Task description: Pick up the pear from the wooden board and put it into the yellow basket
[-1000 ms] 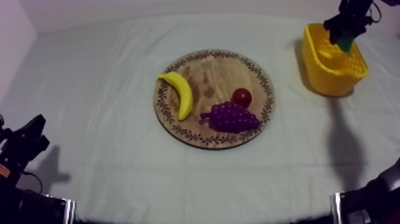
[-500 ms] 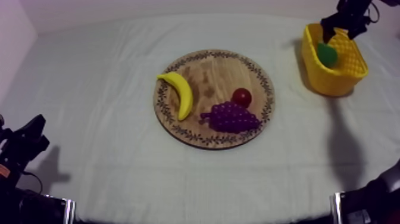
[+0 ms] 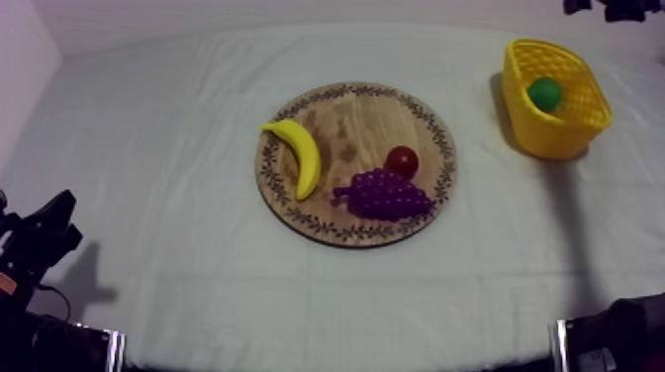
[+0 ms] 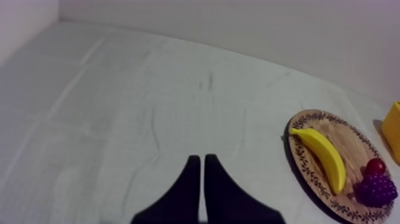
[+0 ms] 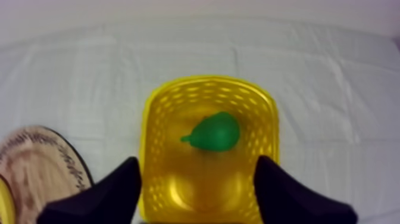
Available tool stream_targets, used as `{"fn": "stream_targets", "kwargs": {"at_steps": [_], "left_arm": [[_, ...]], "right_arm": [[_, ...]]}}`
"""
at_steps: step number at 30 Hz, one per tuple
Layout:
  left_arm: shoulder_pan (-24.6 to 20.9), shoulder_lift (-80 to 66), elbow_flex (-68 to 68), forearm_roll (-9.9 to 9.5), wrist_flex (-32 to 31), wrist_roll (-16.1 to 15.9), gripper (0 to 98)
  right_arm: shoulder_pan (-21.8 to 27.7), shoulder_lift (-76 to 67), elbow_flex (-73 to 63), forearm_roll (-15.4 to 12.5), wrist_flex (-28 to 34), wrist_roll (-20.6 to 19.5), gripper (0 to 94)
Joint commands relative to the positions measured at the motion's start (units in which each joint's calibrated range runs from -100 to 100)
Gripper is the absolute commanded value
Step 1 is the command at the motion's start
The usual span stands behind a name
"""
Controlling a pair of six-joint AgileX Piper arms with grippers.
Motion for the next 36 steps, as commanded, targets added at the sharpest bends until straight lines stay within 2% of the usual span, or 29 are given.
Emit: {"fn": "stream_targets", "kwargs": {"at_steps": [1,6,10,16,21,29,32,34,36], "left_arm": [[-0.01,0.00,-0.02,-0.02,0.00,0.02,0.1],[-0.01,0.00,-0.02,-0.02,0.00,0.02,0.1],[-0.01,0.00,-0.02,-0.02,0.00,0.02,0.1],[-0.01,0.00,-0.02,-0.02,0.00,0.02,0.1],[-0.01,0.00,-0.02,-0.02,0.00,0.02,0.1],[-0.01,0.00,-0.02,-0.02,0.00,0.01,0.1],[-0.01,0.00,-0.02,-0.02,0.00,0.00,0.1],[-0.01,0.00,-0.02,-0.02,0.00,0.00,0.1],[-0.01,0.00,-0.02,-0.02,0.00,-0.02,0.1]], "right_arm": [[0.16,-11.05,6.89,-0.47,-6.46,-2.72,37.4],[0.41,-25.48,22.36,-1.22,-19.01,-4.87,15.4],[-0.15,-37.48,35.36,-1.45,-26.92,-4.99,4.5],[-0.43,-53.85,52.75,-8.45,-30.65,0.77,0.8],[-0.89,-66.33,66.34,-12.23,-31.18,0.21,0.4],[-1.07,-84.34,83.66,-18.56,-30.03,4.69,0.3],[-1.20,-89.16,87.75,-16.33,-29.56,0.66,0.3],[-1.43,-90.57,89.26,-13.49,-28.35,-3.84,0.3],[-1.55,-91.28,90.27,-11.24,-27.23,-5.81,0.3]]}}
